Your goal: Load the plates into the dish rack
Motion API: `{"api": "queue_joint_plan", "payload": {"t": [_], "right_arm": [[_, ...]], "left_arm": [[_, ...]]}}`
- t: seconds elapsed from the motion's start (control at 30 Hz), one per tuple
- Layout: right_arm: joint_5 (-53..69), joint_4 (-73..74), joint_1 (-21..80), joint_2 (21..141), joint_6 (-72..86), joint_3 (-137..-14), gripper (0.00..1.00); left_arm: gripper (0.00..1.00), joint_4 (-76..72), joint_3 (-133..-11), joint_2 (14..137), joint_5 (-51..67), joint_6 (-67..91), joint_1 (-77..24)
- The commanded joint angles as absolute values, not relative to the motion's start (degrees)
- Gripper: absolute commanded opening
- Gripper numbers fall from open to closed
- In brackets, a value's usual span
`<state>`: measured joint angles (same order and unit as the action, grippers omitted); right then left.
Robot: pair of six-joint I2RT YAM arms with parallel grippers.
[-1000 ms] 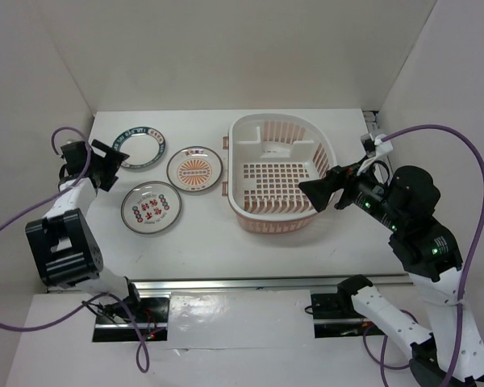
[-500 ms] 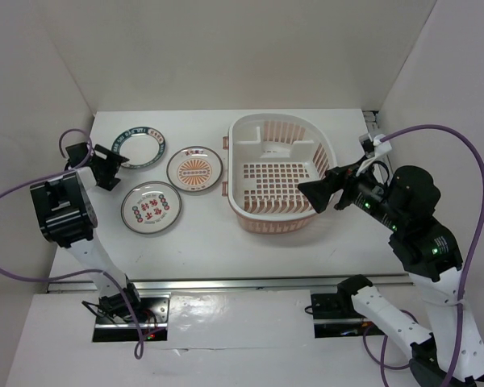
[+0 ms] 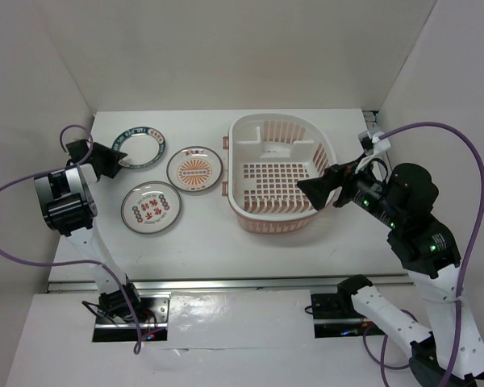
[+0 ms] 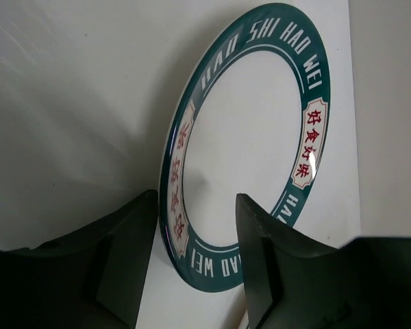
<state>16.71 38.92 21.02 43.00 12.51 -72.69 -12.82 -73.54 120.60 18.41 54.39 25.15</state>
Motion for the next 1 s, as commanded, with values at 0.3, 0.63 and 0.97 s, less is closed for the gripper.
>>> {"api": "queue_joint_plan", "payload": {"t": [0.3,0.63,0.97], "right_arm": [[15.6,35.0,21.3,43.1,11.8,-72.8,1.0],[14.6,35.0,21.3,43.8,12.3,-71.6,1.0],[12.0,34.5,21.3,45.2,14.6,-70.4,1.0]], "left_arm": [[0.24,-10.1,-74.5,125.9,17.0,55.0,25.4],[0.0,-8.6,-78.7,127.4,23.5,55.0,24.9],[0.0,-6.6,-79.5,107.2,19.2,51.9,18.4]]}}
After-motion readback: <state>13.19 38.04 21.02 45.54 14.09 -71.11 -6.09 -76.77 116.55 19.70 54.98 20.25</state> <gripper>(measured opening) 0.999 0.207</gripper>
